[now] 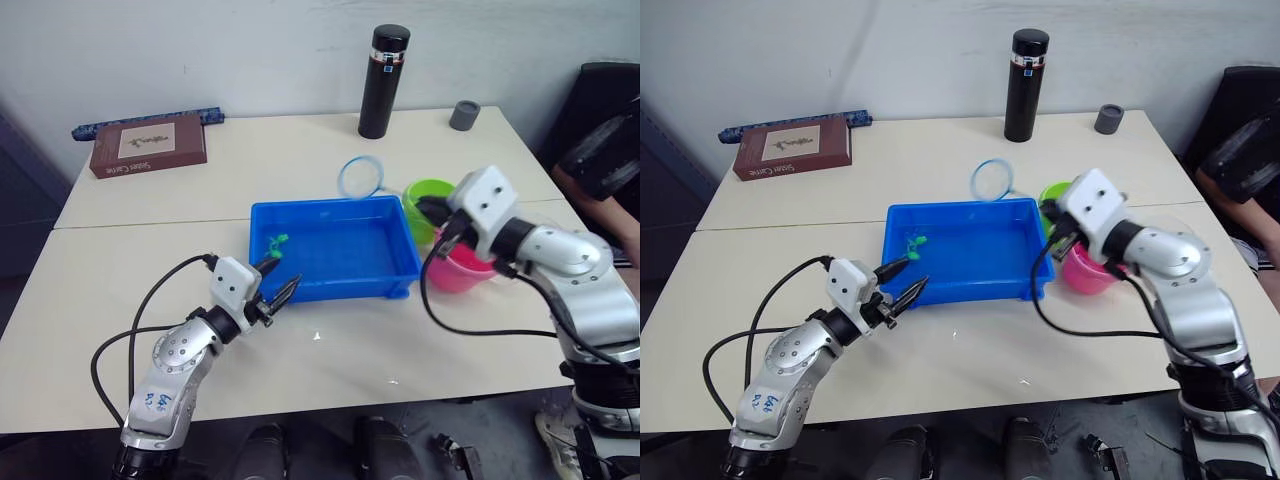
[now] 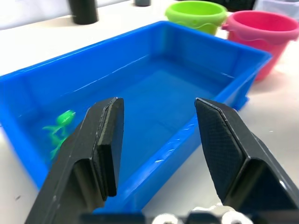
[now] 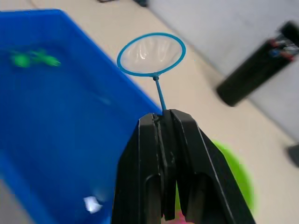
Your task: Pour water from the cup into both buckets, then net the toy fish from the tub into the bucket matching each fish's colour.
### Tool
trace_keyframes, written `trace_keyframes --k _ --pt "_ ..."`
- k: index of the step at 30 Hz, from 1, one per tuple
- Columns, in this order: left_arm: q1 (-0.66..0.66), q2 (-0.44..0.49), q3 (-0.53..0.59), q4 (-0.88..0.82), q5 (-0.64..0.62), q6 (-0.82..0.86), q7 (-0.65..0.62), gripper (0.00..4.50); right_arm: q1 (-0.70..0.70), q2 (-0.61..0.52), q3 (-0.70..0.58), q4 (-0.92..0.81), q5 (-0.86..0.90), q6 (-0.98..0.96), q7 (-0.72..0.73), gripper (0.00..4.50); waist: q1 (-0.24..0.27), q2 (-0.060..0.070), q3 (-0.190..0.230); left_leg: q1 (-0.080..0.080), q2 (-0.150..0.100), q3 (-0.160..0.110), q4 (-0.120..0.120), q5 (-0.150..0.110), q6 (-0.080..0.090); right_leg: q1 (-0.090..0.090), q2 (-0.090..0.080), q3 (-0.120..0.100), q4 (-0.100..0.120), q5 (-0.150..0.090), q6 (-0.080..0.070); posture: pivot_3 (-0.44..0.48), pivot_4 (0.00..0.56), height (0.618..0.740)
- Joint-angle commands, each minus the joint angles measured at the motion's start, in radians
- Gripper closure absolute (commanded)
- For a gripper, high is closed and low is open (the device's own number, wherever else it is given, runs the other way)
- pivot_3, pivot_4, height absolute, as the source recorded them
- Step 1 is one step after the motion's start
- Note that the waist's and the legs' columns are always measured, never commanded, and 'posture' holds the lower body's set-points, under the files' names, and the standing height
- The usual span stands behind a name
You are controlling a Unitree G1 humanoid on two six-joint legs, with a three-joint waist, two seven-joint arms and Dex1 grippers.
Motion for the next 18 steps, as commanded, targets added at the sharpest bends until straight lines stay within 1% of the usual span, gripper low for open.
trace_keyframes --k 1,6,13,18 --pt "0.012 -0.002 0.014 -0.047 0.013 -0.010 0.025 1.83 -0.007 0.001 0.006 -0.060 0.041 0.056 0.018 4.50 0.001 0.000 0.000 0.000 0.000 0.000 0.000 0.000 0.000 0.000 0.000 0.000 0.000 0.000 0.000 0.000 0.150 0.740" --pt "0.023 -0.002 0.021 -0.055 0.015 -0.012 0.046 1.83 -0.021 0.018 0.054 -0.072 0.060 0.097 0.025 4.50 0.000 0.000 0.000 0.000 0.000 0.000 0.000 0.000 0.000 0.000 0.000 0.000 0.000 0.000 0.000 0.000 0.150 0.740" --pt "0.039 -0.011 0.011 -0.072 0.020 -0.008 0.064 1.83 -0.011 0.055 0.143 0.024 0.032 0.054 0.043 4.50 0.000 0.000 0.000 0.000 -0.001 0.001 0.000 0.000 0.000 0.000 0.000 0.000 0.000 0.000 0.000 0.000 0.150 0.740" --pt "0.045 -0.011 0.012 -0.083 0.019 -0.002 0.074 1.83 -0.021 0.084 0.178 0.085 0.014 0.027 0.049 4.50 0.000 0.000 0.000 0.000 0.000 0.001 0.000 0.000 0.000 0.000 0.000 0.000 0.000 0.000 0.000 0.000 0.150 0.740"
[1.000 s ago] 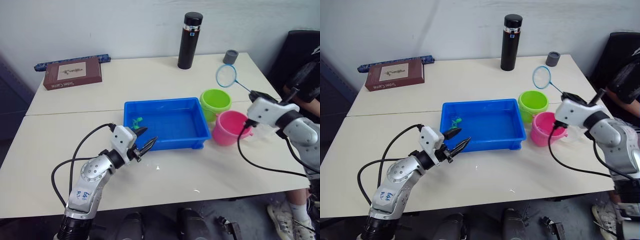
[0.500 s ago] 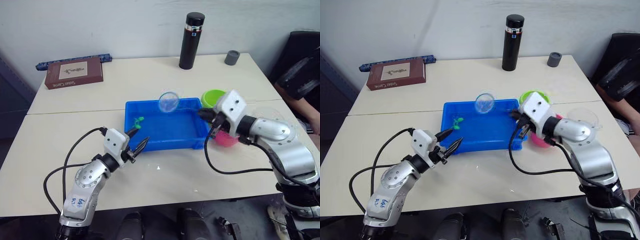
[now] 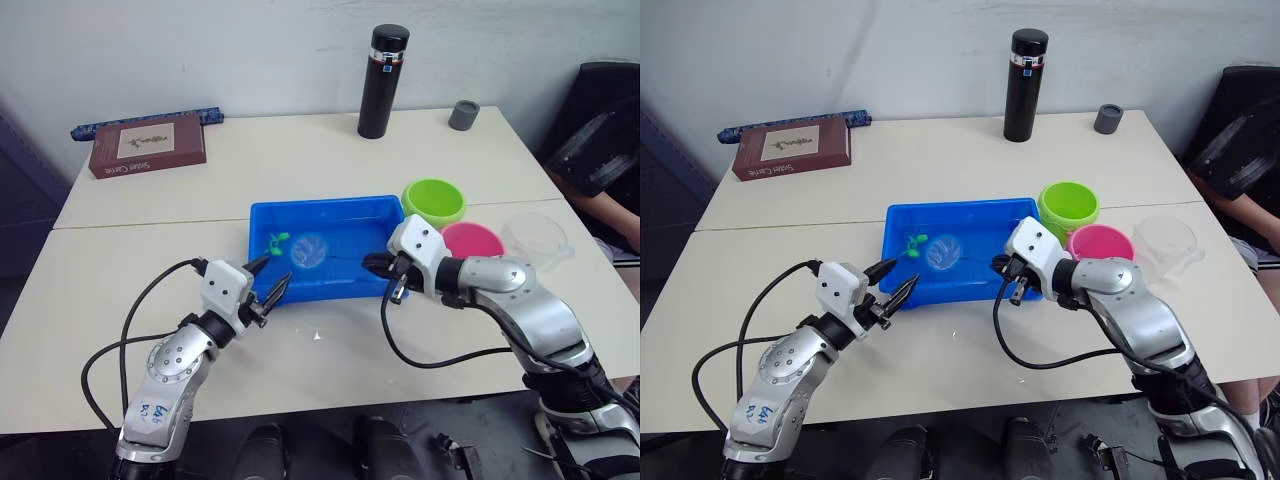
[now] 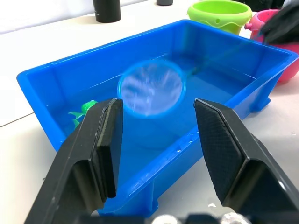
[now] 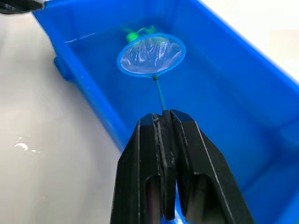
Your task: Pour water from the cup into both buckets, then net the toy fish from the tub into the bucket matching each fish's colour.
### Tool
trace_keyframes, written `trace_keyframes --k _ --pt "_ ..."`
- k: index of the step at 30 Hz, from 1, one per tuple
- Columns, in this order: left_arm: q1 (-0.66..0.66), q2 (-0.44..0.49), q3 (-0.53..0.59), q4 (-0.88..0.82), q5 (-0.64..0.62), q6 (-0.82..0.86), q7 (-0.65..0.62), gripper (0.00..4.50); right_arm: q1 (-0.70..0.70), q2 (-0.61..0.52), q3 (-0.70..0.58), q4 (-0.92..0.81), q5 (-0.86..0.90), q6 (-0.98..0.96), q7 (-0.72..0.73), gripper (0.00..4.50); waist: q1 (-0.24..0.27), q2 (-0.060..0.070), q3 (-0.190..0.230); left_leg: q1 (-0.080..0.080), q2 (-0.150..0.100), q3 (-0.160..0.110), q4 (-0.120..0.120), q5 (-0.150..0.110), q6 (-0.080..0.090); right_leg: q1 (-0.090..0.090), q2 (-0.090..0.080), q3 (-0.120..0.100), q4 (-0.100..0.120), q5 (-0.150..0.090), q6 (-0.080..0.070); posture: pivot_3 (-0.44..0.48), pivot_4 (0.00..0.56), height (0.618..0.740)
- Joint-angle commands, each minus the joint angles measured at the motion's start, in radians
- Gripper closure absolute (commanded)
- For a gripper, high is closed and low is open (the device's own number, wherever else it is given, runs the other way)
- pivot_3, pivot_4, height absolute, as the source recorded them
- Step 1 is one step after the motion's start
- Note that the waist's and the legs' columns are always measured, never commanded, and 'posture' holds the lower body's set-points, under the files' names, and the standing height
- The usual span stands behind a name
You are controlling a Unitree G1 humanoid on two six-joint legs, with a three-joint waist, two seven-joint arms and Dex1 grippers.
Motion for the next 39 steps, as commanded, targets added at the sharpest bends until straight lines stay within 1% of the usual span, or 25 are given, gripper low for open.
trace_keyframes --k 1,11,25,39 --pt "0.009 -0.004 0.004 -0.045 0.005 -0.002 0.010 1.83 -0.020 0.016 0.009 0.022 -0.014 -0.039 0.007 4.50 -0.001 0.000 0.000 0.000 0.000 0.000 0.000 0.000 0.000 0.000 0.000 0.000 0.000 0.000 0.000 0.000 0.150 0.740" --pt "0.028 -0.009 0.011 -0.067 0.014 0.007 0.038 1.83 -0.078 0.079 0.040 0.149 -0.054 -0.074 0.008 4.50 -0.001 0.000 0.000 0.000 0.000 0.001 0.000 0.000 0.000 0.000 0.000 0.000 0.000 0.000 0.000 0.000 0.150 0.740" --pt "0.061 -0.016 0.032 -0.086 0.041 0.030 0.093 1.83 -0.129 0.130 0.073 0.276 -0.101 -0.150 0.035 4.50 -0.003 0.000 0.000 0.000 0.000 0.001 0.000 0.000 0.000 0.000 0.000 0.000 0.000 0.000 0.000 0.000 0.150 0.740" --pt "0.064 -0.025 0.031 -0.091 0.058 0.033 0.095 1.83 -0.172 0.203 0.096 0.391 -0.152 -0.230 0.042 4.50 -0.008 0.000 0.000 0.000 0.000 0.001 0.000 0.000 0.000 -0.001 0.000 0.000 0.000 0.000 0.000 0.000 0.150 0.740"
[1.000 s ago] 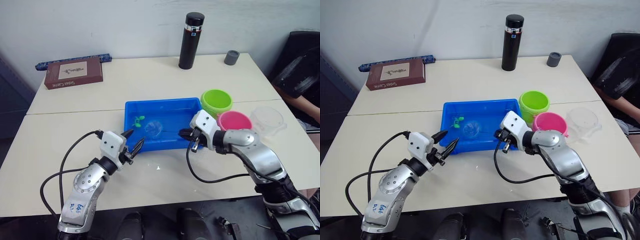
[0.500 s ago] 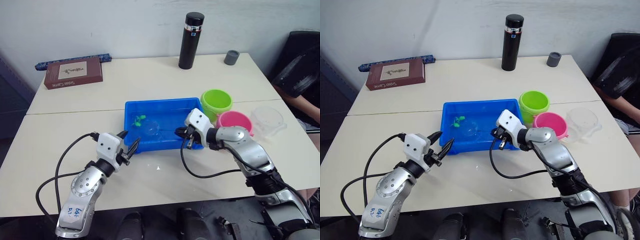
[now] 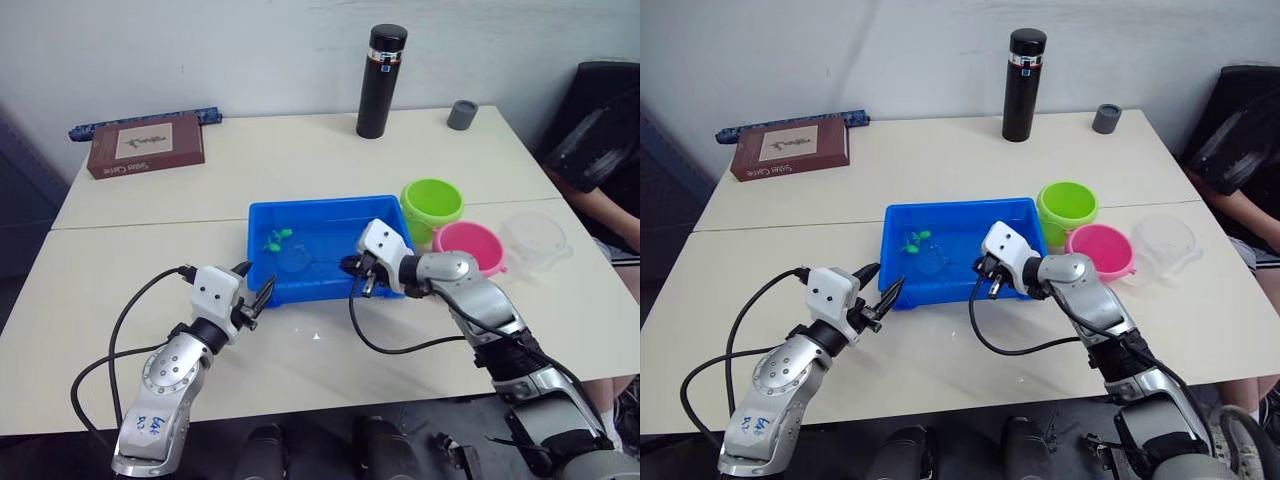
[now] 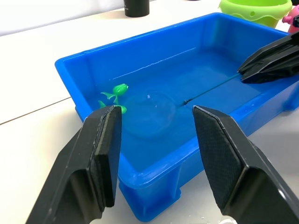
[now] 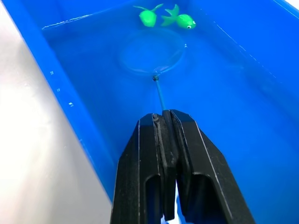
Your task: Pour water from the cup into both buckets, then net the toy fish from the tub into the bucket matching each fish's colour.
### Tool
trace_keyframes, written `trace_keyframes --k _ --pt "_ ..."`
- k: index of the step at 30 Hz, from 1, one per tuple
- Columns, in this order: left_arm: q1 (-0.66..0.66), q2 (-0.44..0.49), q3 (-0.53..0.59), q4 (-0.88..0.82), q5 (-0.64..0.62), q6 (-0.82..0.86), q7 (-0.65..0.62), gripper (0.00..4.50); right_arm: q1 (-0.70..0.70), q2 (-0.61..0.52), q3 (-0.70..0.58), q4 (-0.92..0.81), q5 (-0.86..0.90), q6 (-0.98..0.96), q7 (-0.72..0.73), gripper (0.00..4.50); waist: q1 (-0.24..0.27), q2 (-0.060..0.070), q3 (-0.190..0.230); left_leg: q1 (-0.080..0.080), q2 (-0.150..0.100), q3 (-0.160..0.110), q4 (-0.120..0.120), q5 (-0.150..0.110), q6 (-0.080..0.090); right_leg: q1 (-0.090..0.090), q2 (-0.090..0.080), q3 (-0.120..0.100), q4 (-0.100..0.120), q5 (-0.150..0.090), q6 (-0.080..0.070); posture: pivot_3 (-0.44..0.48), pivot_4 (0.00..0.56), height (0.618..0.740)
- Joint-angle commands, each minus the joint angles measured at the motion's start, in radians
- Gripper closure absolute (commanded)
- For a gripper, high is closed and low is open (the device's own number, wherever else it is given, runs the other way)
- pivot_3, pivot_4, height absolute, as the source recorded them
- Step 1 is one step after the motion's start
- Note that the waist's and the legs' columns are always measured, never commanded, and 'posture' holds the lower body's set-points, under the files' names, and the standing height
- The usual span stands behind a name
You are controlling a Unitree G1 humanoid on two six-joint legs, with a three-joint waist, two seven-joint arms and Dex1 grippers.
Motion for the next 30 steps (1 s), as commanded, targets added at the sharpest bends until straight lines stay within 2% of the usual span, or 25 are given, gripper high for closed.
trace_keyframes --k 1,14,30 --pt "0.007 -0.003 0.008 -0.050 0.003 -0.009 0.005 1.83 -0.022 0.020 -0.002 -0.002 -0.011 -0.037 0.001 4.50 -0.002 0.000 0.000 0.000 0.000 0.000 0.000 0.000 0.000 0.000 0.000 0.000 0.000 0.000 0.000 0.000 0.150 0.740" --pt "0.016 -0.010 0.003 -0.060 0.008 -0.005 0.008 1.83 -0.063 0.098 -0.022 0.025 -0.018 -0.045 -0.005 4.50 -0.018 0.000 0.000 0.000 0.000 -0.001 -0.001 0.000 0.000 -0.001 0.000 0.000 0.000 0.000 0.000 0.000 0.150 0.740" --pt "-0.012 -0.007 -0.002 -0.029 0.004 -0.011 -0.010 1.83 -0.066 0.105 -0.078 -0.047 0.019 0.041 -0.027 4.50 -0.018 0.000 0.000 0.000 0.000 -0.006 -0.001 0.000 0.000 -0.001 -0.001 0.000 0.000 0.000 0.000 0.000 0.150 0.740"
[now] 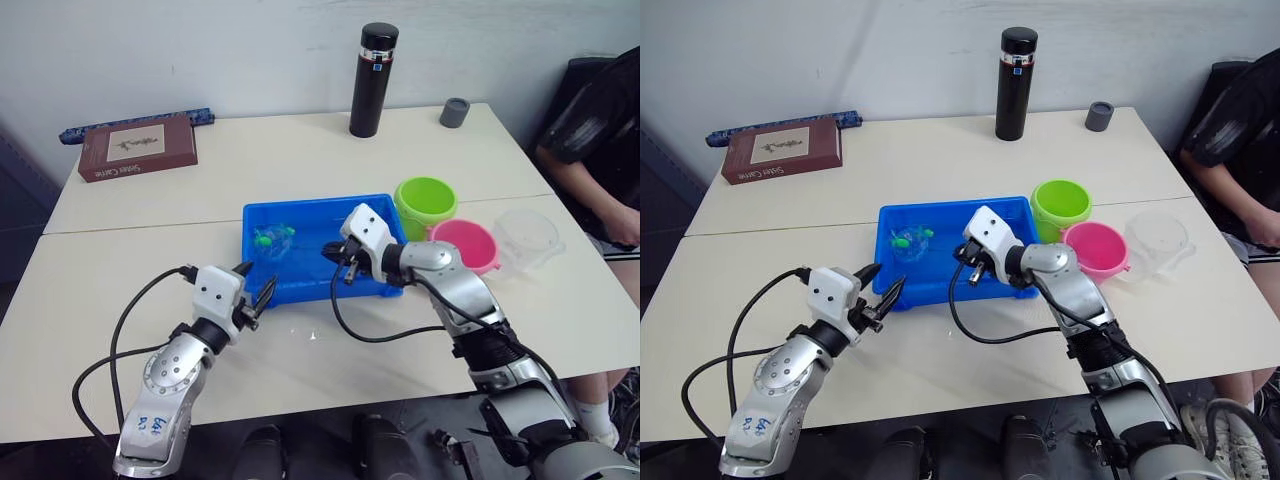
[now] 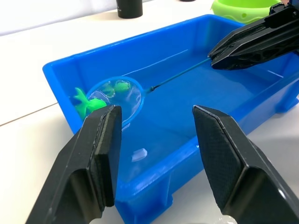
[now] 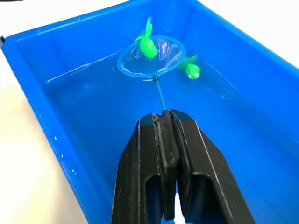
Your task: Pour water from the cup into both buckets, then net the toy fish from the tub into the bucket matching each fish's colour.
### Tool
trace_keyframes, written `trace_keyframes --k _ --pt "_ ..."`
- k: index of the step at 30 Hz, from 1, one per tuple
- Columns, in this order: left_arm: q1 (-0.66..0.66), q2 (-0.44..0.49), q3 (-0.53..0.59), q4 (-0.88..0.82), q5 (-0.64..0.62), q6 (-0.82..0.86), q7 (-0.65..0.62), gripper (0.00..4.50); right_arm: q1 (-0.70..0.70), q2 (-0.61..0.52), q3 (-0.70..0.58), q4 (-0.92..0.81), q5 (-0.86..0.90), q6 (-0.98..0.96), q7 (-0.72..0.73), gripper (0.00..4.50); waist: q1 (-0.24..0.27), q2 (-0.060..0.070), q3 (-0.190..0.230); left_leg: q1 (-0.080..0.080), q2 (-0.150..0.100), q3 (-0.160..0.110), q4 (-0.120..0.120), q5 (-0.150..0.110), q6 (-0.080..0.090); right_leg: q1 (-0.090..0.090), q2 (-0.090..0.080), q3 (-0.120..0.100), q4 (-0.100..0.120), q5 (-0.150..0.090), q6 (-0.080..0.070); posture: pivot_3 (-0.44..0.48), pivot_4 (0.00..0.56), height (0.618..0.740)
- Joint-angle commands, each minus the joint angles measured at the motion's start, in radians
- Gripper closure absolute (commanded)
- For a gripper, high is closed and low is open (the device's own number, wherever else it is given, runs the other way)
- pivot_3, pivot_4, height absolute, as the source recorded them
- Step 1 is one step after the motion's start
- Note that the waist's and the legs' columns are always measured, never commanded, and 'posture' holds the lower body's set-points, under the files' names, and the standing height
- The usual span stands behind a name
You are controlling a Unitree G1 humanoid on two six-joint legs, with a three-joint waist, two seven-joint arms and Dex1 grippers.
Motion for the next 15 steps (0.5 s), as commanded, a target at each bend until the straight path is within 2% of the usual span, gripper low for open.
trace_keyframes --k 1,10,15 --pt "-0.009 0.000 0.000 -0.021 0.000 -0.013 -0.006 1.83 -0.019 0.001 -0.039 -0.050 0.027 0.012 -0.008 4.50 0.000 0.000 0.000 0.000 0.000 0.000 0.000 0.000 0.000 0.000 0.000 0.000 0.000 0.000 0.000 0.000 0.150 0.740" --pt "-0.026 0.001 -0.002 -0.007 -0.002 -0.014 -0.021 1.83 0.008 -0.026 -0.076 -0.113 0.056 0.075 -0.017 4.50 0.001 0.000 0.000 0.000 0.000 -0.001 0.000 0.000 0.000 0.000 0.000 0.000 0.000 0.000 0.000 0.000 0.150 0.740" --pt "-0.034 0.003 -0.001 -0.003 -0.004 -0.013 -0.029 1.83 0.043 -0.083 -0.139 -0.219 0.099 0.156 -0.028 4.50 0.002 0.000 0.000 -0.001 0.000 -0.001 0.000 0.000 0.000 0.000 0.000 0.000 -0.001 0.000 0.000 0.000 0.150 0.740"
